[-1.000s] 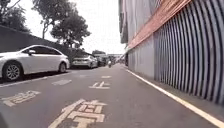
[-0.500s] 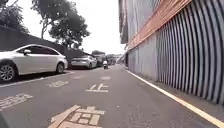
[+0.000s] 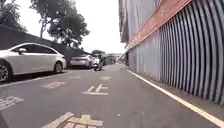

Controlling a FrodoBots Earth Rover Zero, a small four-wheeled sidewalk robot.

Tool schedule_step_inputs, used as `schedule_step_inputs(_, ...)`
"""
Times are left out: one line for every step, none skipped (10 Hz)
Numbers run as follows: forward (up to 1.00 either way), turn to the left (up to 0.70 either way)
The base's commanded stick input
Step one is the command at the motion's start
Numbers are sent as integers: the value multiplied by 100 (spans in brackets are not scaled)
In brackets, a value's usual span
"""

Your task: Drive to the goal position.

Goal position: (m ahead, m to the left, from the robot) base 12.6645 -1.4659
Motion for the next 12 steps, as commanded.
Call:
schedule_step_inputs(45,-22)
schedule_step_inputs(45,-27)
schedule_step_inputs(45,0)
schedule_step_inputs(45,0)
schedule_step_inputs(45,0)
schedule_step_inputs(45,0)
schedule_step_inputs(45,0)
schedule_step_inputs(45,0)
schedule_step_inputs(45,0)
schedule_step_inputs(45,0)
schedule_step_inputs(45,0)
schedule_step_inputs(45,0)
